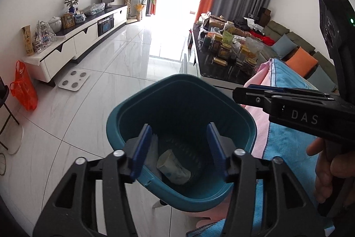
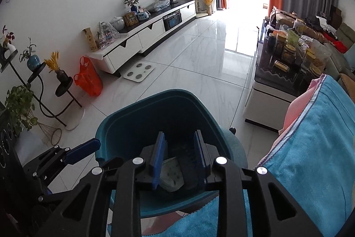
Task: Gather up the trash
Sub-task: 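Open both grippers to drop the foam net and cup into the wastebasket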
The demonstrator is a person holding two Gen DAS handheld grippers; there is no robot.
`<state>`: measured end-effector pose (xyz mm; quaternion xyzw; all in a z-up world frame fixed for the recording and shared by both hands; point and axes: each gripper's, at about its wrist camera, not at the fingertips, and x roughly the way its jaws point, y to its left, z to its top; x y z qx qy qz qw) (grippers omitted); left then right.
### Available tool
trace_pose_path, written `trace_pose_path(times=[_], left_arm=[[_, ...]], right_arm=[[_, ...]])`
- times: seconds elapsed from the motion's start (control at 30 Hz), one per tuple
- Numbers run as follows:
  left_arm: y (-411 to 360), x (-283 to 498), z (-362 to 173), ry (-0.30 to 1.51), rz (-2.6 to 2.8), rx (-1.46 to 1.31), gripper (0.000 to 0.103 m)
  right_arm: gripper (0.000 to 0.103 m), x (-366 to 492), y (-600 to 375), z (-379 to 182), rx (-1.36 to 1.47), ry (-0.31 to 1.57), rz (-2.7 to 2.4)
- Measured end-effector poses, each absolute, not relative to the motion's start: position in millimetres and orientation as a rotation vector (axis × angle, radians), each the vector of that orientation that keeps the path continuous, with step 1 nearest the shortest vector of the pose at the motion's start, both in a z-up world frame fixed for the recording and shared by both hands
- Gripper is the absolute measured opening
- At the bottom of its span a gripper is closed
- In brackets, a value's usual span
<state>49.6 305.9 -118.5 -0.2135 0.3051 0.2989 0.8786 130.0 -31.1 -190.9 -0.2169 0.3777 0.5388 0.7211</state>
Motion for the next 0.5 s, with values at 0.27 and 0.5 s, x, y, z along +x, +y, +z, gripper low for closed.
trace_pose_path(times=[0.27, 0.5], left_arm=[[292, 24, -79, 0.513, 0.675, -0.431, 0.084], [271, 1, -35, 0.368, 0.738, -0.406, 0.097]], right_arm=[[0.045, 132, -67, -165, -0.398, 0.752, 1.185], [0.078, 125, -118, -138, -0.322, 0.613, 1.160]])
